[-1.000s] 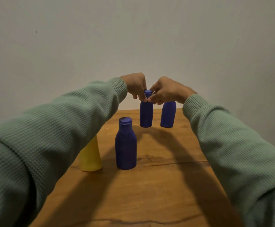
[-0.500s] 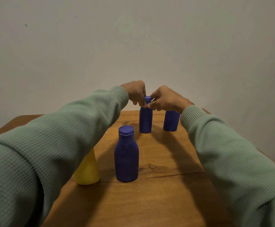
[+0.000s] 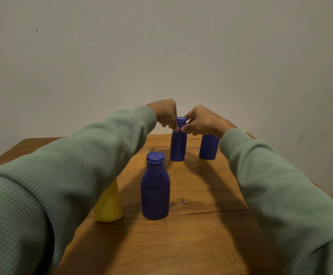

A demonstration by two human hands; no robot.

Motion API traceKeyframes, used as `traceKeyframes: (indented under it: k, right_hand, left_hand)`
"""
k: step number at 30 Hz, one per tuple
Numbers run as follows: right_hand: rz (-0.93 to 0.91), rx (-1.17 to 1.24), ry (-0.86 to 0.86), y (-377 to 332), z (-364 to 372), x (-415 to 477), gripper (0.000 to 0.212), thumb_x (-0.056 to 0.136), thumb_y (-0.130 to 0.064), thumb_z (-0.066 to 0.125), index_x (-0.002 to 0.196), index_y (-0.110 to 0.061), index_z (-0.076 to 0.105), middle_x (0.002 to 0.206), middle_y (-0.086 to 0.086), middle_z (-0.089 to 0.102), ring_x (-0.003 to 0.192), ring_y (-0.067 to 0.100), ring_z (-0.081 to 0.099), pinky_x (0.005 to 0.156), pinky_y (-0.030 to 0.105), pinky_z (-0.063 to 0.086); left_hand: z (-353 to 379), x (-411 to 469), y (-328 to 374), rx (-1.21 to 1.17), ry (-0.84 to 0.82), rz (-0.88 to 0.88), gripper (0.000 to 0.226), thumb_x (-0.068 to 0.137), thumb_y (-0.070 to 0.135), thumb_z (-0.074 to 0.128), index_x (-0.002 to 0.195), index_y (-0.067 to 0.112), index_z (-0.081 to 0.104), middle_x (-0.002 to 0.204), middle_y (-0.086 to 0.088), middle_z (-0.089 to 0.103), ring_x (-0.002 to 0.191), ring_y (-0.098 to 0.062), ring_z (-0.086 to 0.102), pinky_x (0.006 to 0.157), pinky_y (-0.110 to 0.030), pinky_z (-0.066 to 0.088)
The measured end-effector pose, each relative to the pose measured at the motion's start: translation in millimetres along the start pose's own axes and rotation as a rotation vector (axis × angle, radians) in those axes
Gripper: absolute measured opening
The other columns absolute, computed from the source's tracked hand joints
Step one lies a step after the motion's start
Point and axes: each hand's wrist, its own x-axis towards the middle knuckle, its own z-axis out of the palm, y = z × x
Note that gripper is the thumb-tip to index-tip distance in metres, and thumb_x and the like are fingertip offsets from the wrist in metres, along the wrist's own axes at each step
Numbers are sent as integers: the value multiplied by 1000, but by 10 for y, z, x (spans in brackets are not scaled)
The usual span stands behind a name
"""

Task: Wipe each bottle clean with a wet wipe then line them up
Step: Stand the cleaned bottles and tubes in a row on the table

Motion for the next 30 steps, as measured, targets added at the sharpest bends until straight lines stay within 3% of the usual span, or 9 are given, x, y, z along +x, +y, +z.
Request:
traceKeyframes:
  k: [5, 10, 15, 17, 20, 23, 30]
  right_hand:
    - [28, 20, 20, -10, -31, -18, 58, 83, -13, 69, 135, -2, 45, 120, 15, 62, 98, 24, 64, 87, 38, 54]
    - [21, 14, 127, -65, -161, -91, 60, 77, -20, 76, 130, -8, 50, 126, 11, 60, 115, 28, 56, 99, 48, 45]
    - [-54, 18, 208, -256, -319, -309, 41, 75, -18, 78, 113, -10, 64, 112, 8, 66, 103, 23, 62, 93, 43, 50]
    - [-87, 36, 212, -359, -352, -431, 34, 76, -15, 77, 108, -8, 67, 103, 7, 69, 93, 18, 64, 82, 34, 54]
    - [-119, 84, 109, -514, -355, -641, 26, 76, -9, 75, 101, -5, 69, 92, 7, 71, 81, 15, 68, 69, 23, 56]
    - [-128, 54, -73, -628, -320, -809, 23, 76, -6, 75, 98, -6, 69, 88, 8, 73, 79, 16, 71, 72, 26, 58]
    - [-132, 6, -276, -793, -202, -1136, 34, 75, -4, 75, 108, -8, 66, 93, 8, 74, 84, 15, 71, 73, 25, 58]
  left_hand:
    - [-61, -89, 1, 3, 23, -15, 43, 83, 19, 74, 120, 0, 63, 109, -13, 69, 93, -21, 64, 77, -29, 51]
    - [-234, -312, -7, 1, 47, -25, 43, 84, 23, 74, 119, 0, 64, 108, -12, 69, 98, -23, 66, 84, -32, 51]
    - [-422, -646, -44, -31, 68, -25, 36, 85, 23, 72, 114, 2, 67, 107, -10, 71, 95, -22, 67, 83, -31, 53]
    - [-471, -810, -56, -41, 83, -26, 32, 87, 18, 70, 113, 1, 68, 107, -10, 71, 95, -22, 67, 81, -29, 52]
    - [-503, -1062, -65, -38, 96, -32, 27, 88, 11, 65, 114, 3, 69, 105, -7, 71, 94, -19, 67, 89, -33, 52]
    - [-481, -1292, -54, -27, 82, -43, 29, 88, 9, 62, 116, 5, 68, 91, 2, 68, 96, -17, 66, 98, -40, 49]
    - [-355, -1686, 24, -4, -24, -33, 30, 89, 3, 58, 117, 7, 64, 95, 1, 67, 103, -18, 61, 97, -34, 47]
